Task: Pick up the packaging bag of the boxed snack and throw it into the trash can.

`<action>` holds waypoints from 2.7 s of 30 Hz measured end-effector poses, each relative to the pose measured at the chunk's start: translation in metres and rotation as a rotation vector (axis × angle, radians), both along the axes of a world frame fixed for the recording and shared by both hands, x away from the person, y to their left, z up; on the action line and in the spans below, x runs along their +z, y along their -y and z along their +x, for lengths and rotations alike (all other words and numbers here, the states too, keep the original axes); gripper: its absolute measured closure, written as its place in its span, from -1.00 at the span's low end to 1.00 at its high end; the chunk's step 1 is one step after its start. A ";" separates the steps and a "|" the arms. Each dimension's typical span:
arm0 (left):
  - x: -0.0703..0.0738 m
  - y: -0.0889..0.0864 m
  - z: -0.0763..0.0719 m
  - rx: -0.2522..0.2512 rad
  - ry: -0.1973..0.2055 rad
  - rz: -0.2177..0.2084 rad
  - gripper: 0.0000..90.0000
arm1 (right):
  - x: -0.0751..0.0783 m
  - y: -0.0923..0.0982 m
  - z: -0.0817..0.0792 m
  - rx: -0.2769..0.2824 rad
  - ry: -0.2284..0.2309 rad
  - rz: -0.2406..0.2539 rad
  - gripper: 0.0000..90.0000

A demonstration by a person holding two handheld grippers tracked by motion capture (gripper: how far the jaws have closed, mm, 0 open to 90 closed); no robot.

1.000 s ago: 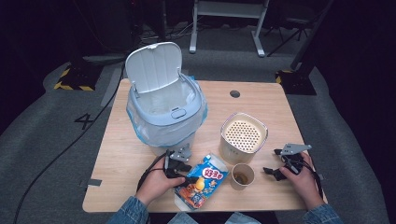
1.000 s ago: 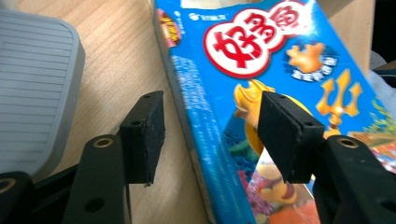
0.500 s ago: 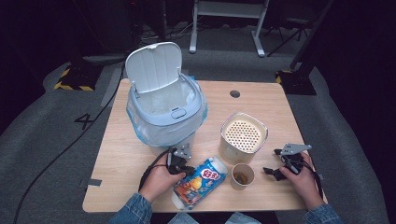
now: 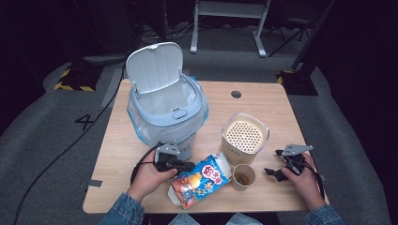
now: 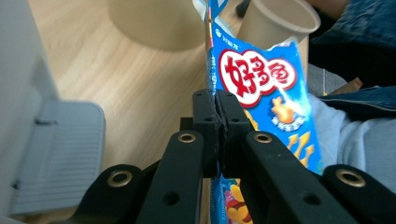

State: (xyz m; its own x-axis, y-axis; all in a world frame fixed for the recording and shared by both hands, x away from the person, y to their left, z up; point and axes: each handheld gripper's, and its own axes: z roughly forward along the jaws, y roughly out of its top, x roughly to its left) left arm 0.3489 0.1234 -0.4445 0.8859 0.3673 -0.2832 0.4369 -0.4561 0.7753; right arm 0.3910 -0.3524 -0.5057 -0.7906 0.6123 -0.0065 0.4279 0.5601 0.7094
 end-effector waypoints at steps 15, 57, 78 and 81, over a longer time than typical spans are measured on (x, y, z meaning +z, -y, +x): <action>0.048 -0.013 -0.011 -0.028 0.132 -0.113 0.96 | 0.000 0.000 0.000 -0.001 -0.001 0.000 -1.00; 0.188 -0.051 0.007 0.031 0.393 -0.255 0.96 | 0.000 0.000 -0.001 -0.006 0.000 0.000 -1.00; 0.235 -0.068 0.027 0.159 0.480 -0.328 0.97 | 0.000 0.000 -0.001 -0.014 0.000 0.000 -1.00; 0.237 -0.070 0.032 0.192 0.495 -0.329 0.97 | 0.000 0.000 -0.001 -0.014 0.000 0.000 -1.00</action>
